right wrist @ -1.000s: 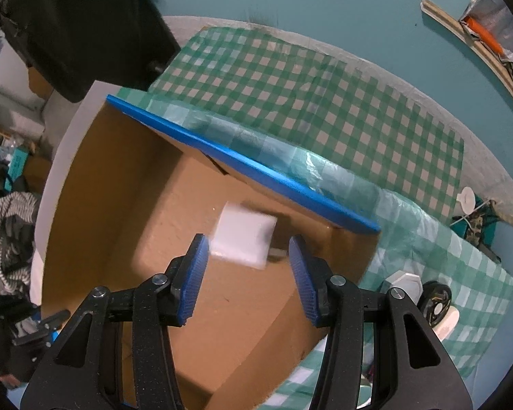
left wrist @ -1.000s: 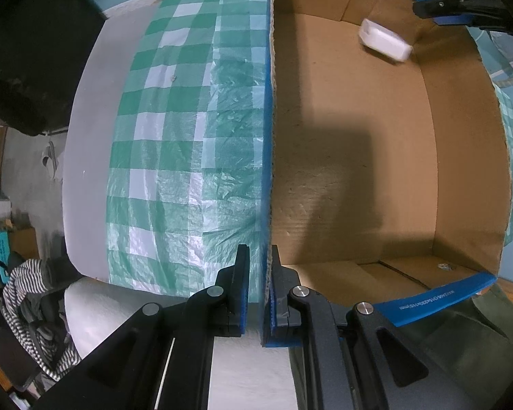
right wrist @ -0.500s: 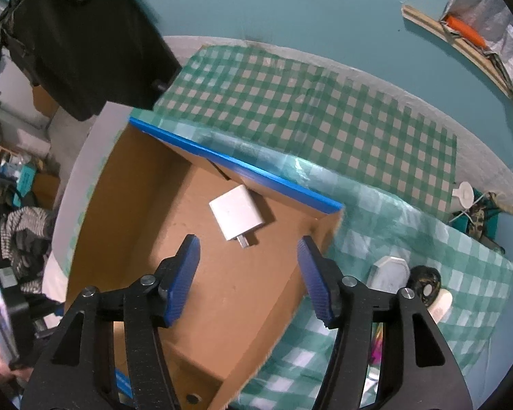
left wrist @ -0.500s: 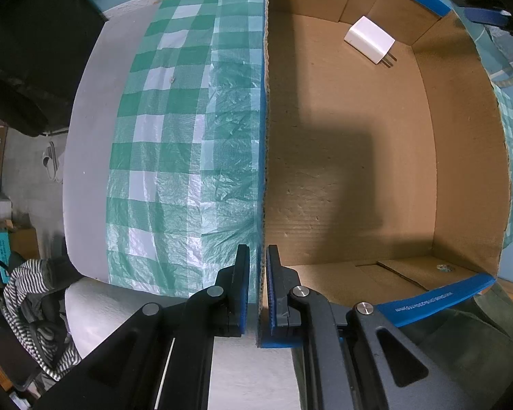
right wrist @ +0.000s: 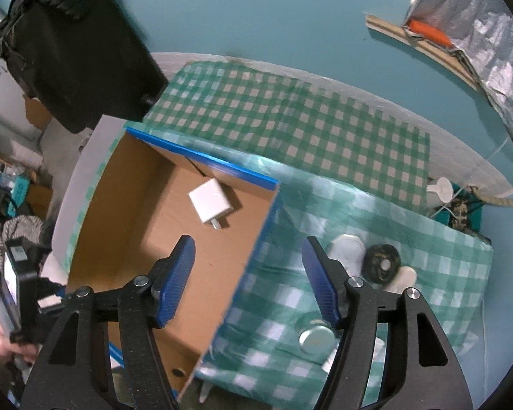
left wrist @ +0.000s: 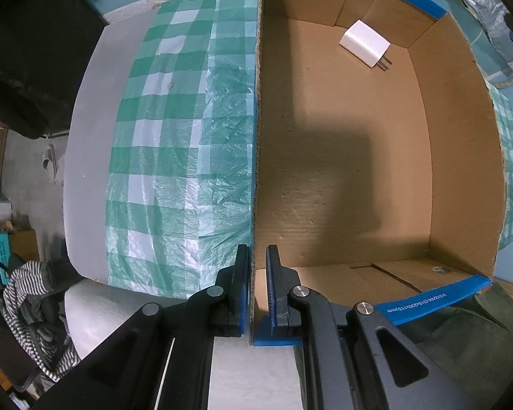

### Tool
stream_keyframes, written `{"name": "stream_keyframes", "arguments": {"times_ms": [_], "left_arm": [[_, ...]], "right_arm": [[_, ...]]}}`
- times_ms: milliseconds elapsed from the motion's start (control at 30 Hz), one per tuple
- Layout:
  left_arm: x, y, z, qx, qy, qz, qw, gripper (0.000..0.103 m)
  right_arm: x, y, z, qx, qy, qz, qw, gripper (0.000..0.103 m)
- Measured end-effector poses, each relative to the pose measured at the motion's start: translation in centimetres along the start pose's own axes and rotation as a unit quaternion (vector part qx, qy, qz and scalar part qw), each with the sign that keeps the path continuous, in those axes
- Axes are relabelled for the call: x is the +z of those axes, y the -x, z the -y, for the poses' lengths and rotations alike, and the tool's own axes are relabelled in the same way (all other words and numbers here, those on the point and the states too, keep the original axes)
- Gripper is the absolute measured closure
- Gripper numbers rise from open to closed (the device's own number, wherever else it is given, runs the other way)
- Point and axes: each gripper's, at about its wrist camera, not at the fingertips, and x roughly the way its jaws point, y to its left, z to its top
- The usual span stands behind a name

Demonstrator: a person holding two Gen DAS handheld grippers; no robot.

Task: Organize rigid objects
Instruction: 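Move the right gripper back to the green metal tin and grasp it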

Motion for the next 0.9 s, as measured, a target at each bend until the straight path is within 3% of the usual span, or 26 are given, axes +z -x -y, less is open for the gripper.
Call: {"name": "stream_keyframes", "arguments": {"times_ms": [467, 900], "left_arm": [[-0.3, 0.4, 0.3, 0.004, 0.001, 0.004, 1.0000, 0.094], [-0.5, 0.6, 0.4, 0.009, -0.001, 0.008, 0.9999, 0.096]], "right_arm": [[-5.2, 0.3, 4.9, -0.021, -0.051, -0.022, 0.998, 0.033], [-10.9, -6.0, 8.0, -0.025, -0.086, -0.069, 0.994, 0.033]]}}
